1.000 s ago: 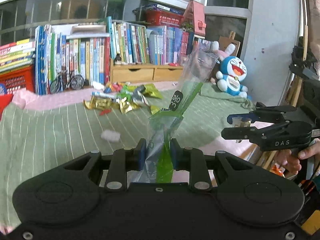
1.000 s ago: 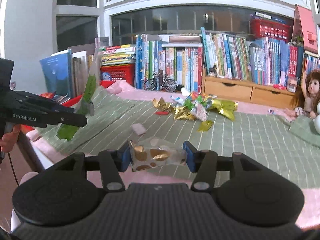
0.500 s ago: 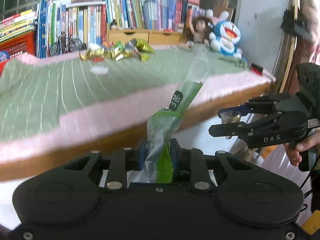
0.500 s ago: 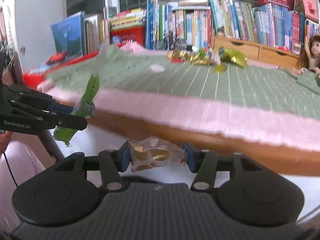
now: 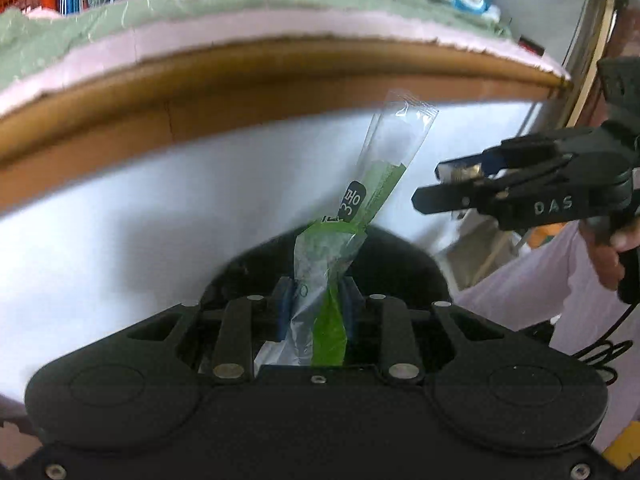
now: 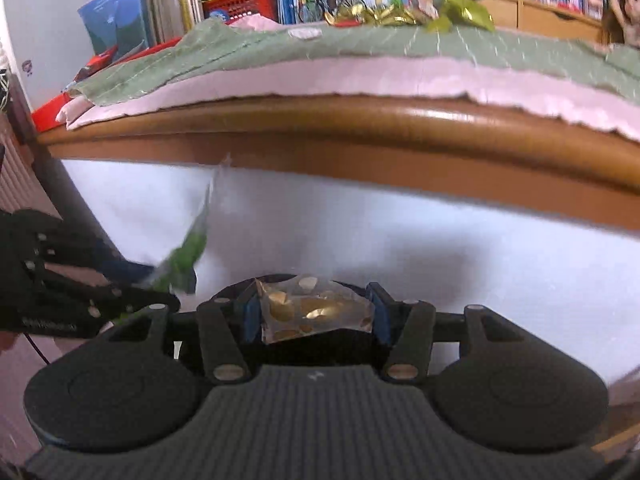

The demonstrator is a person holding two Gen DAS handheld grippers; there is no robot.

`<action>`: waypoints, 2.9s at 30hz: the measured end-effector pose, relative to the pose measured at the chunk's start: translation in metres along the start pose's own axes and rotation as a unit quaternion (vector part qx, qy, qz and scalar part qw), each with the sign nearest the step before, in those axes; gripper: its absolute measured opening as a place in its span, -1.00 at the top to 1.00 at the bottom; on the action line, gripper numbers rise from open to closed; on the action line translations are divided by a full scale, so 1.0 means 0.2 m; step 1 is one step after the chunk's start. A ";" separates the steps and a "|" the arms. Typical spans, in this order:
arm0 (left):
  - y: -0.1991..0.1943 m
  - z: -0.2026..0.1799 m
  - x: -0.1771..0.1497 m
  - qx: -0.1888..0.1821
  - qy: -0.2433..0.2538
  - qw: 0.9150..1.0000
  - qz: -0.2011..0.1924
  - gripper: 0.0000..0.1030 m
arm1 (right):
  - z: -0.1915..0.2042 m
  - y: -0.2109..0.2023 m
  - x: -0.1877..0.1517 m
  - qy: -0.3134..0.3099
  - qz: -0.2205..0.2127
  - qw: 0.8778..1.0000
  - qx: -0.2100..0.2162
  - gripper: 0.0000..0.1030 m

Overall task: Collect trash
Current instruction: 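Open the right tool to drop the cookie bag while the left tool drops its wrapper, then move both open tools back over the bed toward the remaining items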

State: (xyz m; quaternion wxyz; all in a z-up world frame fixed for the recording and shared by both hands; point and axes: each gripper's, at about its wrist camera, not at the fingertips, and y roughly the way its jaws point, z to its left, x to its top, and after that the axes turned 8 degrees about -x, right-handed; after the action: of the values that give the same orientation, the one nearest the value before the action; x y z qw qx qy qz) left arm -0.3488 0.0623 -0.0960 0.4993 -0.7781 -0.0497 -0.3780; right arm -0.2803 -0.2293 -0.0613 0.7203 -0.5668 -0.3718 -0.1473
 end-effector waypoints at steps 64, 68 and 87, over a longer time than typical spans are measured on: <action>-0.35 0.08 0.77 0.041 -0.012 0.992 -0.120 -0.99 | -0.11 -0.40 0.64 0.001 -0.121 0.987 -0.108 -1.00; -0.33 0.17 0.95 0.051 -0.009 0.989 -0.136 -0.99 | -0.16 -0.36 0.81 -0.005 -0.146 0.982 -0.119 -1.00; 0.28 0.69 1.46 0.138 -0.020 0.984 -0.114 -0.99 | -0.55 0.53 1.40 0.037 -0.081 0.990 -0.112 -1.00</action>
State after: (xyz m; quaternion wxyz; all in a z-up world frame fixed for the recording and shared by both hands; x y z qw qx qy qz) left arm -0.0418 0.0600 0.0198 0.5542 -0.6985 -0.1997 -0.4063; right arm 0.0175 -0.2388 0.0522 0.6512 -0.6064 -0.3705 -0.2665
